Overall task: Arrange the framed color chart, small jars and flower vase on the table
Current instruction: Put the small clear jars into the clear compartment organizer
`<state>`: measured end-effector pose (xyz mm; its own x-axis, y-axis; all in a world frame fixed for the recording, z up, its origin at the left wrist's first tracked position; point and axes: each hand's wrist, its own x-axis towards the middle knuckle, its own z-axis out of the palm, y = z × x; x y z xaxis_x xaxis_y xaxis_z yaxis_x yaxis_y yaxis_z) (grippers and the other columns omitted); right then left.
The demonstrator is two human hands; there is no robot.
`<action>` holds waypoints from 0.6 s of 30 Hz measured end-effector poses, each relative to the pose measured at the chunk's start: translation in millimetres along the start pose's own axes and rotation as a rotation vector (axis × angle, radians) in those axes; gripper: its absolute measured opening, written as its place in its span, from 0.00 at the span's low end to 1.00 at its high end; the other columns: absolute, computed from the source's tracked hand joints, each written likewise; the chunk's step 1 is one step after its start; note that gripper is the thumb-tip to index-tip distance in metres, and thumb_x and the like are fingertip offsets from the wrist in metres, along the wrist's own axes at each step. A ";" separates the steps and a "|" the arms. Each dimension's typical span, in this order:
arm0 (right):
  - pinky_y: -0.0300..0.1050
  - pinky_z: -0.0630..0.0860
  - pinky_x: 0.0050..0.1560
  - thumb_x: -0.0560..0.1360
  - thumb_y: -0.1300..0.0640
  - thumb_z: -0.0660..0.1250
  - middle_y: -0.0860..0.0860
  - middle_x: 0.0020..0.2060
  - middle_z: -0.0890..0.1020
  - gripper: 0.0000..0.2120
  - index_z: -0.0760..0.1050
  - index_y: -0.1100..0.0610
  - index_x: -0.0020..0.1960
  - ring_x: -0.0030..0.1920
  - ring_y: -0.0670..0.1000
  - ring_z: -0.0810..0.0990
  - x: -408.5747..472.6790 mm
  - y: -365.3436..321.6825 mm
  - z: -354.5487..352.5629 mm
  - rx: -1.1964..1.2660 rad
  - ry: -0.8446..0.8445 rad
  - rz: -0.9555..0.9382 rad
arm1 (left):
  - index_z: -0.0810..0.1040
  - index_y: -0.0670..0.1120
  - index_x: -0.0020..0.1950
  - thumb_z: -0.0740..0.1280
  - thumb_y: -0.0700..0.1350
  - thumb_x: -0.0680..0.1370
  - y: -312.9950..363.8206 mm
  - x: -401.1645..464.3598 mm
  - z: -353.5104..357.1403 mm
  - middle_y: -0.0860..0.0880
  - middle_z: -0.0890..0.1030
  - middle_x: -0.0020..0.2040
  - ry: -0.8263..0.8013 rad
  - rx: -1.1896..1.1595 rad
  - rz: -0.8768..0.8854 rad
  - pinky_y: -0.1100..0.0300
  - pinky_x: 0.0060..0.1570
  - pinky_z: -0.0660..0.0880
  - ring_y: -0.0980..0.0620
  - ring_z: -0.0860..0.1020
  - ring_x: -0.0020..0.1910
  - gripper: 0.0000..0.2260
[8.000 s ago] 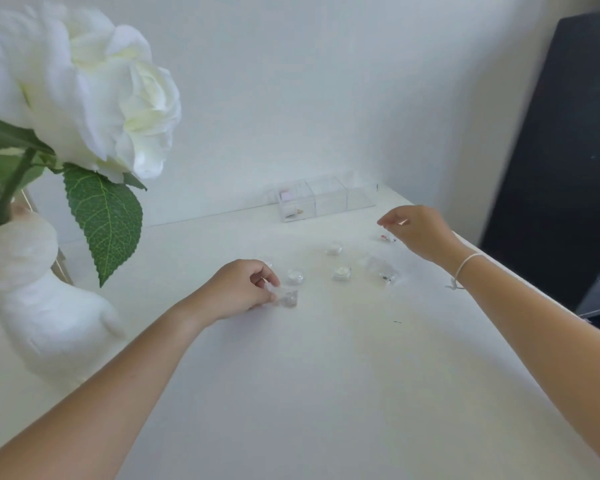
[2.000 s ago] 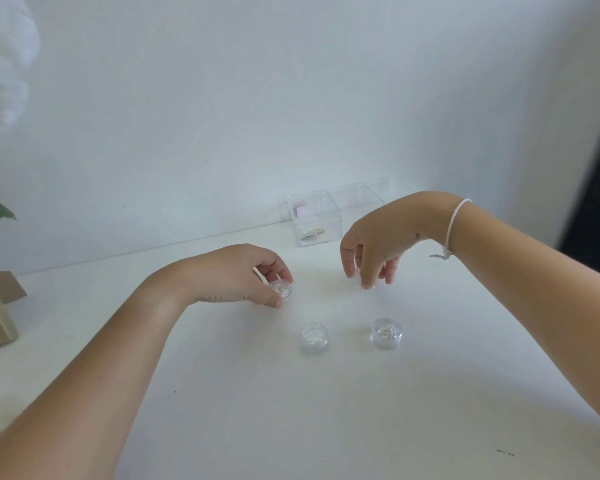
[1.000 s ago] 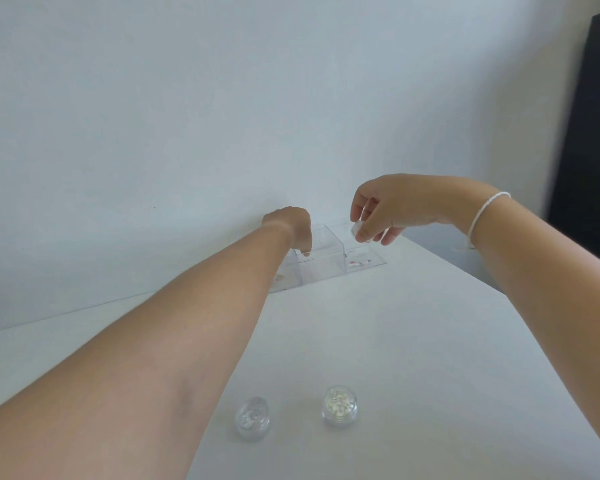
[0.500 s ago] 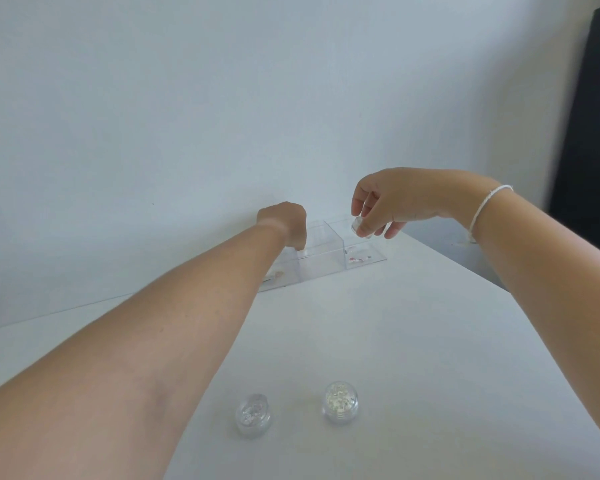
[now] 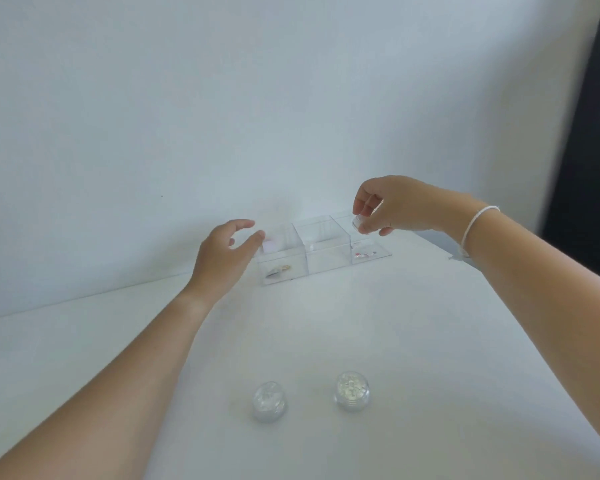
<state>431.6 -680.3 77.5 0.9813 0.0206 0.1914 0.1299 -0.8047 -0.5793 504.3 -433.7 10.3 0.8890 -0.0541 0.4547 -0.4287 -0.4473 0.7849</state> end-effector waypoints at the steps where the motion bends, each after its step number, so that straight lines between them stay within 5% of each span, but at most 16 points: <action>1: 0.28 0.71 0.27 0.70 0.59 0.68 0.47 0.42 0.77 0.06 0.73 0.52 0.45 0.34 0.45 0.77 1.8 -0.5 4.5 -0.001 0.037 -0.014 | 0.76 0.55 0.57 0.64 0.54 0.75 -4.7 -3.5 -1.7 0.56 0.76 0.59 -0.011 -0.027 -0.020 0.65 0.48 0.66 0.53 0.73 0.58 0.12; 9: 0.32 0.68 0.28 0.70 0.58 0.67 0.48 0.45 0.78 0.05 0.76 0.53 0.46 0.36 0.48 0.74 36.0 -3.6 29.5 0.026 0.219 -0.099 | 0.74 0.61 0.57 0.66 0.55 0.74 -17.6 -17.7 0.9 0.58 0.76 0.61 -0.162 -0.080 -0.084 0.64 0.47 0.69 0.55 0.74 0.60 0.13; 13: 0.37 0.67 0.34 0.69 0.61 0.68 0.47 0.39 0.74 0.09 0.77 0.58 0.49 0.41 0.50 0.73 65.2 -9.0 40.5 -0.151 0.122 -0.049 | 0.74 0.64 0.55 0.66 0.56 0.73 -16.2 -18.8 -2.3 0.55 0.77 0.58 -0.184 -0.088 -0.073 0.67 0.43 0.69 0.55 0.74 0.59 0.11; 18: 0.46 0.73 0.50 0.68 0.61 0.70 0.51 0.43 0.77 0.07 0.77 0.57 0.45 0.47 0.54 0.76 83.0 -5.9 55.9 -0.329 -0.022 0.058 | 0.73 0.70 0.45 0.66 0.55 0.74 -13.3 -19.3 -2.1 0.55 0.77 0.54 -0.194 -0.094 -0.059 0.68 0.42 0.69 0.54 0.75 0.57 0.08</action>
<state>520.2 -640.6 52.5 0.9890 -0.0208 0.1465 0.0245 -0.9533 -0.3012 492.4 -424.8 -8.0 0.9235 -0.2049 0.3243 -0.3799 -0.3702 0.8477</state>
